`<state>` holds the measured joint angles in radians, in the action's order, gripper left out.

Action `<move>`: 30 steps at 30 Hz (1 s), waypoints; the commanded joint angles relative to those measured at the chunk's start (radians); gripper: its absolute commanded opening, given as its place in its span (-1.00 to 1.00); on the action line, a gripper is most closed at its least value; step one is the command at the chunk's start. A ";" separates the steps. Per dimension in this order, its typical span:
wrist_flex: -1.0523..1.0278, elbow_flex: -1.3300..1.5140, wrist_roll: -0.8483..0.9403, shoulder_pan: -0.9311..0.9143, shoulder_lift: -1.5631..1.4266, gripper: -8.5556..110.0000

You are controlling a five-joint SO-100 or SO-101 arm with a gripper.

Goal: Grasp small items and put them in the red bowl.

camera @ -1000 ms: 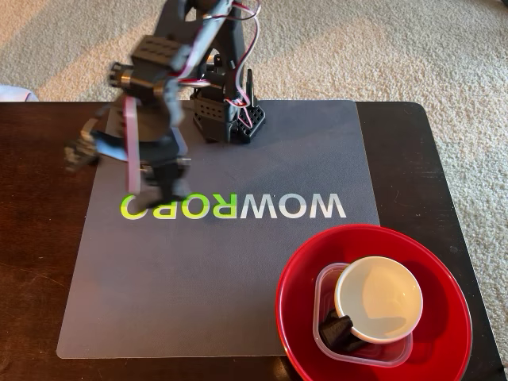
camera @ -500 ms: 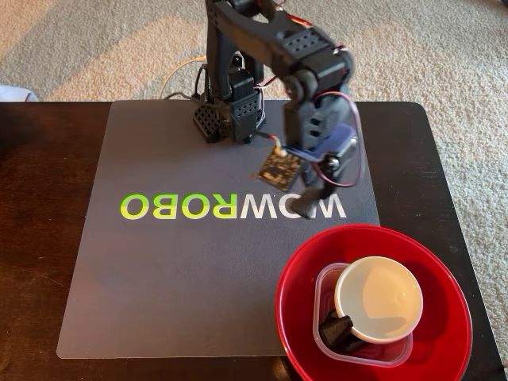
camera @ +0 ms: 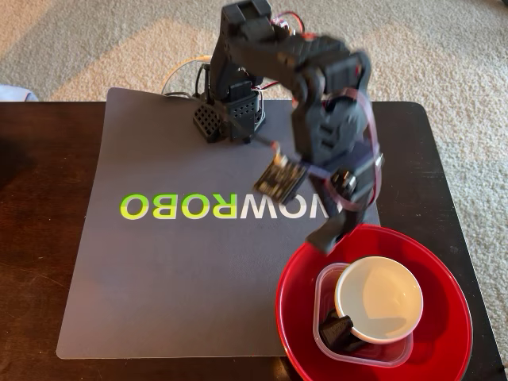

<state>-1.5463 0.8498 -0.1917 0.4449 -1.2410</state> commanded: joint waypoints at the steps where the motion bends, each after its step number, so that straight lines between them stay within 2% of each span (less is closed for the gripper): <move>1: 0.002 -0.129 -0.018 -0.046 0.089 -0.86; 11: -0.006 -0.328 -0.051 -0.089 0.328 -0.85; 17: -0.015 -0.325 -0.055 -0.100 0.334 -0.41; 21: -0.052 -0.324 -0.052 -0.100 0.258 -0.19; 28: -0.156 -0.318 -0.003 -0.137 0.043 -0.17; 30: -0.156 -0.229 0.009 -0.172 -0.083 -0.17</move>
<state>-1.6920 0.5768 -0.1963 0.3390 -1.1367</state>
